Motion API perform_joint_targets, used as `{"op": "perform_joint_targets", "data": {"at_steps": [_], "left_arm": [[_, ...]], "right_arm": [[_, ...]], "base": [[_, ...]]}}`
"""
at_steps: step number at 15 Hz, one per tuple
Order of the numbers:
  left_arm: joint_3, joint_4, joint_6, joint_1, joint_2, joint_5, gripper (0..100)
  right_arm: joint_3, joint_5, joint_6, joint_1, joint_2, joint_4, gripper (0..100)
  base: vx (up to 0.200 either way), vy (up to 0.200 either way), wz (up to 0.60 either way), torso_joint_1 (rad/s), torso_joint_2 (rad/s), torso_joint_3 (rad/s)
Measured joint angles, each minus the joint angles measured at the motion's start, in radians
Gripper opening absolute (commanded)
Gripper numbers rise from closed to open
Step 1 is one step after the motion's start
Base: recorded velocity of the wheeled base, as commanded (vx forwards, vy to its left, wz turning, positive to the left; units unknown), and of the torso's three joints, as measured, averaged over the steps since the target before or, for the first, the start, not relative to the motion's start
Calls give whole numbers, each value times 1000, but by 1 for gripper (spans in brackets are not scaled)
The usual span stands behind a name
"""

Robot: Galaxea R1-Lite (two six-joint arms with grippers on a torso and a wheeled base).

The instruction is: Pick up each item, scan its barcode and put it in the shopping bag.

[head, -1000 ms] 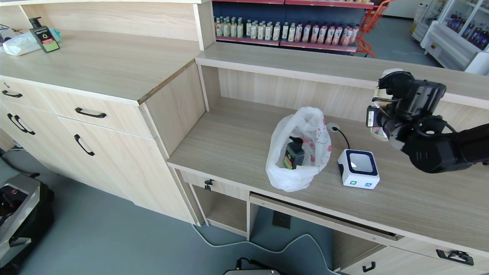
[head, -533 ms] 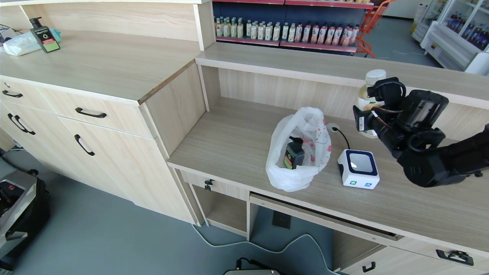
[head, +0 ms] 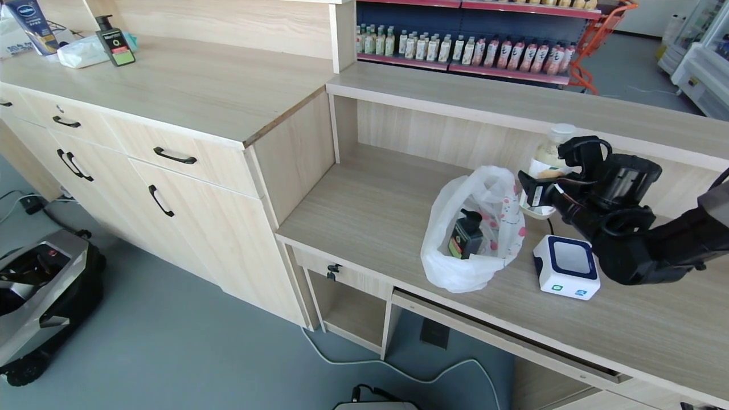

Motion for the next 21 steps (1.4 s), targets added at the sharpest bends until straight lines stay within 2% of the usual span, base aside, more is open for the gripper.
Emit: {"op": "perform_joint_targets", "data": {"at_steps": [3,4,14,21], "left_arm": [[0,0,0,1,0,0,100],[0,0,0,1,0,0,100],[0,-1,0,1,0,0,100],[0,0,0,1,0,0,100]], "right_arm": [[1,19,89,-27,53,5,0],[-3,58,101,-23,69,-7,0],[-147,161,102,10,217,-3,0],[-148,184,86,16,279,-13,0]], "base": [[0,0,0,0,0,0],[0,0,0,0,0,0],[0,0,0,0,0,0],[0,0,0,0,0,0]]}}
